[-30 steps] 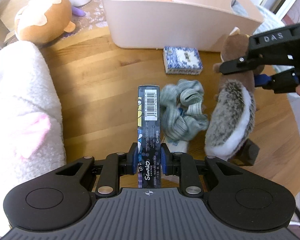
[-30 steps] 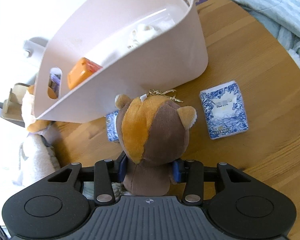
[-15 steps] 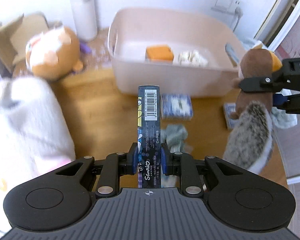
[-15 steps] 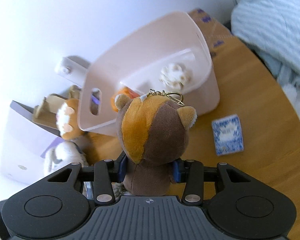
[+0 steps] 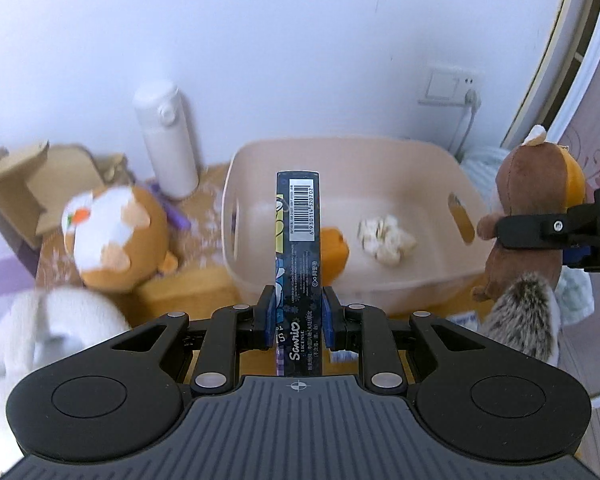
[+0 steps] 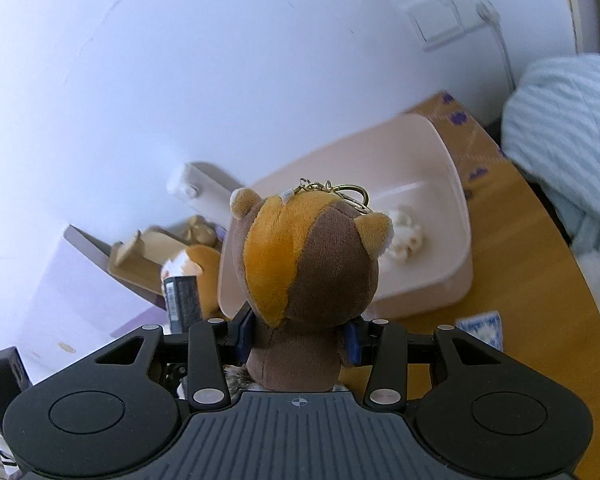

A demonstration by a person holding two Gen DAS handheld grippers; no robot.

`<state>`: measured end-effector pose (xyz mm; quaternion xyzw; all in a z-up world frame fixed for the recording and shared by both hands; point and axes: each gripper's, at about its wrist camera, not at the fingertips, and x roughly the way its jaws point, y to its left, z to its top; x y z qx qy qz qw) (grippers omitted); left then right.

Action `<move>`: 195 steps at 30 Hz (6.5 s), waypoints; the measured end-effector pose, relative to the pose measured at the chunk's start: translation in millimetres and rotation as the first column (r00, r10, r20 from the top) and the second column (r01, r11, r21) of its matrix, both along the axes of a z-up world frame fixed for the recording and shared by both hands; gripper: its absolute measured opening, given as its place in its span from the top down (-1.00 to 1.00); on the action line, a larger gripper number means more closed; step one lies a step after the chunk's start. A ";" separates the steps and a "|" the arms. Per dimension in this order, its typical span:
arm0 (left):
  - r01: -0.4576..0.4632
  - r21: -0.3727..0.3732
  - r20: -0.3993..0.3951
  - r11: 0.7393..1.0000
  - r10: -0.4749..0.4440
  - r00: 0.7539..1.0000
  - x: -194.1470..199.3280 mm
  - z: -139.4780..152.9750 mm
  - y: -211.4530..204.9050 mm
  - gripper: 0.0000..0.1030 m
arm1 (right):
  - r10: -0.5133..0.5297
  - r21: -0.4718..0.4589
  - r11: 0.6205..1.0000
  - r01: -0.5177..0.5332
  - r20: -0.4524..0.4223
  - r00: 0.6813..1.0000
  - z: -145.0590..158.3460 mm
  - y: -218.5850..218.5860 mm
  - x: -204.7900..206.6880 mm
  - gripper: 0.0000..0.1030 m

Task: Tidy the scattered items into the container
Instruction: 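Lift the snack tube and plush bear with both tools over the basket, then open both tools to drop the snack tube and bear into the basket, then move both tools down to the two blue-and-white tissue packs on the table, then grasp one tissue pack with the left tool while the right tool grasps the other, then carry both tissue packs up over the beige basket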

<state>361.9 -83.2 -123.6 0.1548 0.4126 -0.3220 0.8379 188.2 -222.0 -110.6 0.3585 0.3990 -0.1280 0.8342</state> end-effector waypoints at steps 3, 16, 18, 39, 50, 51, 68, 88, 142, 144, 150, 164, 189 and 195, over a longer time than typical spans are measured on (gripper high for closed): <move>0.009 -0.018 0.013 1.000 -0.008 1.000 10.0 5.5 -11.5 0.57 | -0.010 -0.022 1.000 0.010 0.014 1.000 5.9 -5.2 10.7 0.20; 0.046 -0.004 0.051 0.999 -0.046 0.998 57.5 -1.0 -69.0 0.57 | -0.131 -0.069 0.989 0.134 0.045 0.990 8.9 -47.9 54.5 0.20; 0.059 0.016 0.053 0.998 -0.059 0.997 64.5 -8.0 -78.5 0.57 | -0.152 -0.069 0.986 0.155 0.044 0.987 5.0 -55.2 59.9 0.20; 0.118 0.171 -0.018 0.978 -0.117 0.993 86.6 -77.5 -115.3 0.52 | -0.336 -0.030 0.942 0.334 -0.091 0.938 -69.9 -90.6 72.5 0.18; 0.084 0.140 -0.003 0.987 -0.085 0.996 80.5 -58.6 -100.6 -0.28 | -0.365 0.004 0.931 0.366 -0.078 0.928 -66.8 -88.8 68.4 -0.32; 0.077 0.133 -0.002 0.988 -0.077 0.997 79.6 -55.3 -98.7 -0.32 | -0.369 -0.001 0.929 0.369 -0.073 0.927 -64.5 -87.9 68.3 -0.32; 0.054 0.094 0.013 0.994 -0.055 0.998 37.1 -16.3 -52.5 -0.39 | -0.380 -0.142 0.916 0.376 0.004 0.925 -14.6 -48.4 10.7 -0.72; 0.113 0.173 -0.138 0.978 -0.089 0.986 -19.6 -68.4 -0.1 -0.40 | -0.507 -0.193 0.857 0.478 -0.155 0.848 -52.2 -8.5 -71.0 -0.94; 0.101 0.256 -0.179 0.961 -0.055 0.982 11.7 -181.8 -101.2 -0.43 | -0.637 -0.276 0.766 0.580 -0.445 0.630 -178.9 -44.1 -1.5 -0.69; 0.108 0.254 -0.172 0.961 -0.065 0.983 10.6 -181.4 -100.0 -0.38 | -0.635 -0.284 0.768 0.574 -0.451 0.627 -178.4 -42.3 0.1 -0.59; 0.135 0.250 -0.172 0.959 -0.093 0.981 11.7 -179.5 -96.3 -0.27 | -0.644 -0.305 0.762 0.571 -0.442 0.624 -176.6 -35.6 4.1 -0.39; 0.149 0.245 -0.182 0.958 -0.106 0.978 9.0 -172.1 -78.4 -0.25 | -0.667 -0.264 0.737 0.622 -0.426 0.611 -168.2 -24.1 8.9 0.18; 0.107 0.068 -0.101 0.992 -0.100 0.990 -5.7 -79.1 -65.1 -0.25 | -0.759 -0.385 0.641 0.664 -0.189 0.624 -51.6 -21.0 6.4 0.18; 0.083 0.039 -0.063 0.996 -0.081 0.995 -0.2 -52.6 -67.8 -0.25 | -0.749 -0.445 0.630 0.636 -0.132 0.650 -21.7 -28.3 18.4 0.18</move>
